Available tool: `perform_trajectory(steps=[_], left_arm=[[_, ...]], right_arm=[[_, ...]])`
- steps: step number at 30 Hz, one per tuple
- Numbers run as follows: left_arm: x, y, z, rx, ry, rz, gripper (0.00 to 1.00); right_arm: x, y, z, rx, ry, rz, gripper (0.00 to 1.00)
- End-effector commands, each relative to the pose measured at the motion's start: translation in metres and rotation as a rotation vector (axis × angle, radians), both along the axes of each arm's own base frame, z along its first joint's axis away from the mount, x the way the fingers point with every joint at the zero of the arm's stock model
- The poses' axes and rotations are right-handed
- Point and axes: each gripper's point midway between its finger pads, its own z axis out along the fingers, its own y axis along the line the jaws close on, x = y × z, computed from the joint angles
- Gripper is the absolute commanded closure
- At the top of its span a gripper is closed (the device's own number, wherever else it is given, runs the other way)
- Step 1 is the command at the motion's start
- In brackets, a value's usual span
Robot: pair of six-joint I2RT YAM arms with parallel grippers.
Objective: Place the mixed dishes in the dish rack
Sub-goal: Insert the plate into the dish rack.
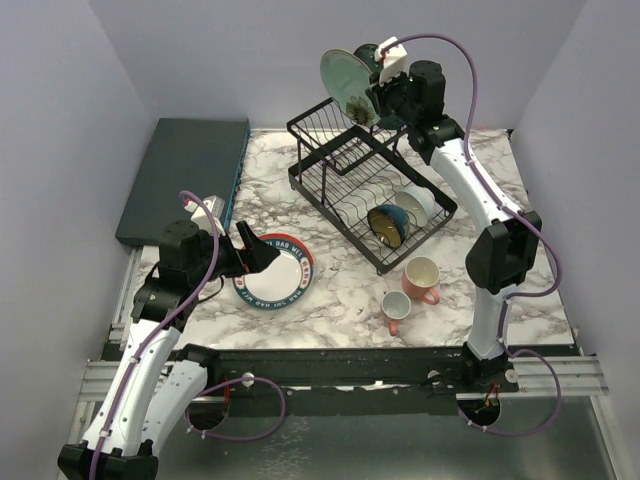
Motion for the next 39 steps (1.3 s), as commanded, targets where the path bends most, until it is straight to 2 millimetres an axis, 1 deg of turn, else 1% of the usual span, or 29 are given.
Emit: perform_trajectory(steps=[1, 13, 26, 34, 39], left_arm=[[0.003, 0.001, -0.001, 0.007, -0.01, 0.009, 0.01], [0.003, 0.001, -0.001, 0.006, -0.013, 0.009, 0.01], [0.002, 0.001, 0.0, 0.006, -0.016, 0.01, 0.01], [0.002, 0.001, 0.0, 0.006, -0.015, 0.009, 0.01], [0.002, 0.001, 0.0, 0.005, -0.016, 0.009, 0.01]], right_arm=[[-0.001, -0.002, 0.074, 0.078, -0.199, 0.014, 1.0], [-0.003, -0.001, 0.061, 0.045, -0.173, 0.028, 1.0], [-0.003, -0.007, 0.052, -0.012, -0.176, 0.047, 1.0], [-0.004, -0.012, 0.034, -0.009, -0.14, 0.053, 1.0], [-0.007, -0.014, 0.027, 0.001, -0.126, 0.059, 1.0]])
